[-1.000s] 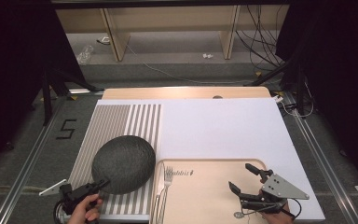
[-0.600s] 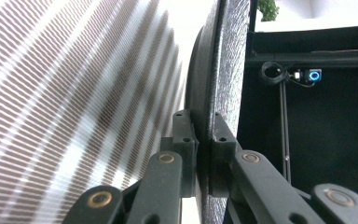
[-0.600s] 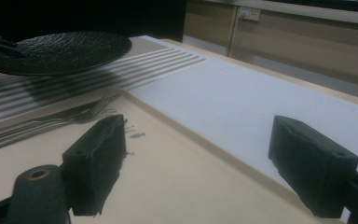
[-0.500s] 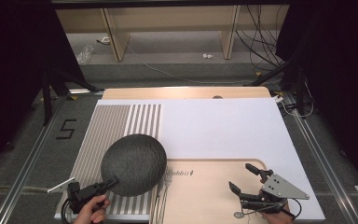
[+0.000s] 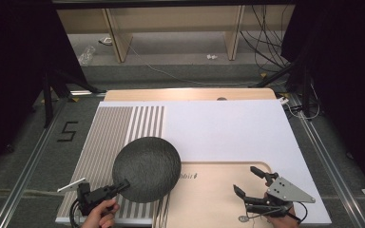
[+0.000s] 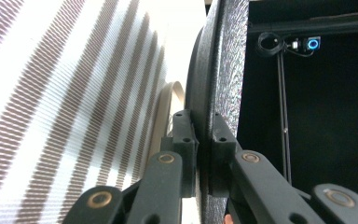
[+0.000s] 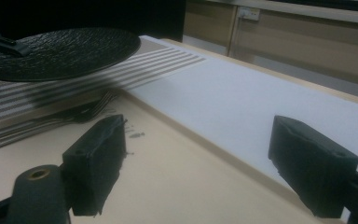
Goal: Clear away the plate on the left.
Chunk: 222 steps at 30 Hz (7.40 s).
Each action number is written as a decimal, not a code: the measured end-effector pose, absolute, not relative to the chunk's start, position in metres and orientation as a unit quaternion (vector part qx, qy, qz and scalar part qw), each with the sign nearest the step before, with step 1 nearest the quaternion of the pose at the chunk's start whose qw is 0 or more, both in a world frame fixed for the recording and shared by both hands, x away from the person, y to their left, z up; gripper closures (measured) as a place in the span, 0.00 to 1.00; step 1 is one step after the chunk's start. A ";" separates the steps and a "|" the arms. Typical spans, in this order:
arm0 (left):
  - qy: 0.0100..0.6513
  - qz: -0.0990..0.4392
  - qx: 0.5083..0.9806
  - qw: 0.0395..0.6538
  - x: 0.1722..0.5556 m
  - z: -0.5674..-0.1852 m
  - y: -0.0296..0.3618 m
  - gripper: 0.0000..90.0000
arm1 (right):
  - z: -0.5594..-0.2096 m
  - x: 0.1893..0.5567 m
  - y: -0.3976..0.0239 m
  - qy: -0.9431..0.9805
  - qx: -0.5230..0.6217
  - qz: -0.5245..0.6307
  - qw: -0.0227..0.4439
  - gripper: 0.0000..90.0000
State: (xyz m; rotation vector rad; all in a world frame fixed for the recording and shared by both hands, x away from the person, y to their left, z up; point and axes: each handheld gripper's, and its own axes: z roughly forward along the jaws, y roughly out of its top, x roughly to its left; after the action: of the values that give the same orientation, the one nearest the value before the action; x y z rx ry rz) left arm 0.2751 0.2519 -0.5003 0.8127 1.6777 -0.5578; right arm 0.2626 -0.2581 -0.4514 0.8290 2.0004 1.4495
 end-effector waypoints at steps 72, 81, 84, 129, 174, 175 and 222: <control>0.636 -0.320 0.520 0.472 0.295 -0.514 0.108 0.94 | -0.451 0.263 -0.260 0.737 0.307 0.540 0.265 0.22; 0.628 -0.332 0.530 0.463 0.295 -0.517 0.097 0.94 | -0.451 0.263 -0.260 0.737 0.307 0.541 0.265 0.22; 0.627 -0.334 0.534 0.459 0.295 -0.518 0.094 0.94 | -0.451 0.263 -0.260 0.737 0.306 0.541 0.265 0.22; 0.567 -0.282 0.650 0.421 0.303 -0.496 0.090 0.49 | -0.451 0.262 -0.259 0.737 0.305 0.542 0.265 0.22; 0.519 -0.115 0.727 0.435 0.308 -0.456 0.116 0.32 | -0.451 0.262 -0.259 0.738 0.303 0.542 0.263 0.22; 0.517 -0.109 0.728 0.438 0.308 -0.455 0.117 0.32 | -0.451 0.262 -0.259 0.738 0.303 0.543 0.263 0.22; 0.364 0.107 0.738 0.557 0.288 -0.424 0.147 0.24 | -0.451 0.262 -0.259 0.737 0.304 0.543 0.263 0.22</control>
State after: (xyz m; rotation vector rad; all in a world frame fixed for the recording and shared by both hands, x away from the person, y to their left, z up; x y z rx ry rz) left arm 0.2885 0.1468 -0.4240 1.7419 0.8600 0.2513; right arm 0.2622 -0.2593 -0.4506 0.8213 1.9939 1.4699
